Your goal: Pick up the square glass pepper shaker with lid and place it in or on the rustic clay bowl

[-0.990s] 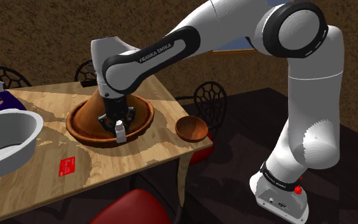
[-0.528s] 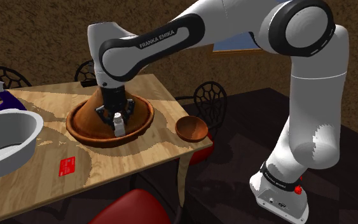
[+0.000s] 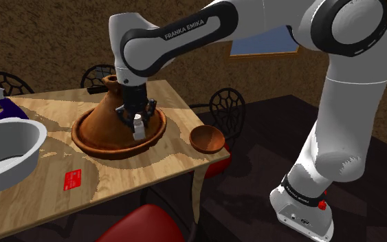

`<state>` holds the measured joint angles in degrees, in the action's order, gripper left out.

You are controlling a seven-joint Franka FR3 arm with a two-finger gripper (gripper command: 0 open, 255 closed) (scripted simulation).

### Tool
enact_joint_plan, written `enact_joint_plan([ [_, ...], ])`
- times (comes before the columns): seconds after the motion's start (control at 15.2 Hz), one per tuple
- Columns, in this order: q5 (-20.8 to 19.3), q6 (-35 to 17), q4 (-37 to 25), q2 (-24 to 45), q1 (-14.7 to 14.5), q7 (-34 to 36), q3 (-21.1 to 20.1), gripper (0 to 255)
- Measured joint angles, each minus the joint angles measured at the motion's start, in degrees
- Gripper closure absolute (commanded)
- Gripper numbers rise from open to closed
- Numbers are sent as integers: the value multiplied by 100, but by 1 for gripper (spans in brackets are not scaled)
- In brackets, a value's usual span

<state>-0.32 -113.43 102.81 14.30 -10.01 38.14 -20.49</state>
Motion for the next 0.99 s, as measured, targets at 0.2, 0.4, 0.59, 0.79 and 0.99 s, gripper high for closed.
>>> enact_joint_plan([
  [0.2,228,-96,703,-621,255,-387,71,255],
  [0.4,425,-226,1385,-1179,459,-788,188,255],
  [0.59,588,-260,1962,-1719,620,-1186,339,255],
  [0.79,694,-263,2455,-2190,754,-1563,518,255],
  [0.99,744,-183,2895,-2692,903,-1994,765,255],
])
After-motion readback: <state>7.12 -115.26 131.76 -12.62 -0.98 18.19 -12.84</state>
